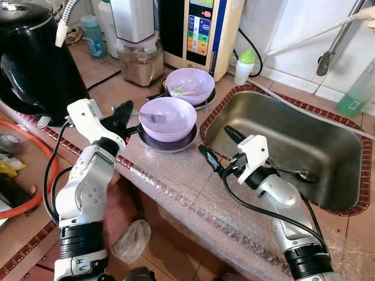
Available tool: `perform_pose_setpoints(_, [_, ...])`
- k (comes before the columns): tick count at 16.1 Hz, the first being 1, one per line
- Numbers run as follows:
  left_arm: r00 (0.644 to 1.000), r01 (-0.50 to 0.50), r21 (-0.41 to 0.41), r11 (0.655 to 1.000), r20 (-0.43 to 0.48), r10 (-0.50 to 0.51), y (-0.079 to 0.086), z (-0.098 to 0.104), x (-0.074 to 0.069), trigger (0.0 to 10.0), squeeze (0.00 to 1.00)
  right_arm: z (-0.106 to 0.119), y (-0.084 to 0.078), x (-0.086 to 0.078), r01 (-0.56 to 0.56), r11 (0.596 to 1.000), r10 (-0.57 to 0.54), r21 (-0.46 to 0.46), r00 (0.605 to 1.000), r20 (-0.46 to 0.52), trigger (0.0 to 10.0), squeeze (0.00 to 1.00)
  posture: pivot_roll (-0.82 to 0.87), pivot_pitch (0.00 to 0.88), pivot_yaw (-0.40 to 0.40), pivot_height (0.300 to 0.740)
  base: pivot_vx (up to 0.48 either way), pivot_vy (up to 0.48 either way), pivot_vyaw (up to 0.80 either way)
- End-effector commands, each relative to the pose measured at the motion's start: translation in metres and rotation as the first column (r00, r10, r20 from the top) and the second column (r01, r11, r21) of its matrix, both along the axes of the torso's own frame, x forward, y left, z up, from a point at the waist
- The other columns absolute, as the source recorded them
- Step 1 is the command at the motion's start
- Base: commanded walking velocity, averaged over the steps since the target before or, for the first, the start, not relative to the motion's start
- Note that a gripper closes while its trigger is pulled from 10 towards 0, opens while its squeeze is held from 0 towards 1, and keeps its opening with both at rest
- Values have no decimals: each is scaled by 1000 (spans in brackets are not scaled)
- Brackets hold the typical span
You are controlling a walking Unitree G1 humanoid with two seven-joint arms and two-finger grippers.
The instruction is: Kitchen organization
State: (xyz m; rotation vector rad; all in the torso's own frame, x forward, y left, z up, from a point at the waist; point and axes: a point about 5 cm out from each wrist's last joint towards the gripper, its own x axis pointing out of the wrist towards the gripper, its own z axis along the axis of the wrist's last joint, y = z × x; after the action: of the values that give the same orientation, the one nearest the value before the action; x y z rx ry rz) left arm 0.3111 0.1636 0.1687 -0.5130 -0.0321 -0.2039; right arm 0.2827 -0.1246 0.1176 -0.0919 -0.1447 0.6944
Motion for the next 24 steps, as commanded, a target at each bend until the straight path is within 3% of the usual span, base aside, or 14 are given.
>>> perform_pose_setpoints(1, [999,4,75,997,42,-7,1,7,-2,0,0,5,2,-2,-42,999,42,4,999,4,10000,0,2,0,14,740,0,0,0])
perform_pose_setpoints(6, [961,143,251,957,196,-195,-13,52,-1,0,0,22,3,3,-61,998,60,23,998,30,10000,0,-1,0,16,740,0,0,0])
perform_pose_setpoints(8, [896,297,385,874,203,-394,-30,69,-2,0,0,31,0,8,-26,999,25,20,997,72,10000,0,-5,0,19,740,0,0,0])
perform_pose_setpoints(9, [880,342,415,843,173,-442,-35,70,-1,0,0,35,-1,9,-11,1000,9,14,996,92,10000,0,-6,0,21,740,0,0,0])
perform_pose_setpoints(13, [827,367,449,815,243,-507,-61,91,12,0,0,47,-5,15,73,996,-63,-43,977,206,10000,0,-11,0,32,740,0,0,0])
perform_pose_setpoints(16, [774,446,487,751,211,-597,-80,87,13,0,0,49,-3,20,128,990,-109,-63,964,242,10000,0,-15,0,43,740,0,0,0])
perform_pose_setpoints(21, [743,530,464,710,150,-652,-100,63,7,0,0,58,-8,32,262,962,-227,-72,922,314,9804,0,-23,0,47,740,0,0,0])
perform_pose_setpoints(22, [740,545,450,708,139,-658,-104,56,6,0,0,56,-8,33,260,963,-229,-69,926,300,0,0,-25,0,46,740,0,0,0])
perform_pose_setpoints(24, [737,559,438,704,126,-663,-109,49,5,0,0,52,-6,33,248,966,-217,-77,934,284,0,0,-26,0,43,740,0,0,0])
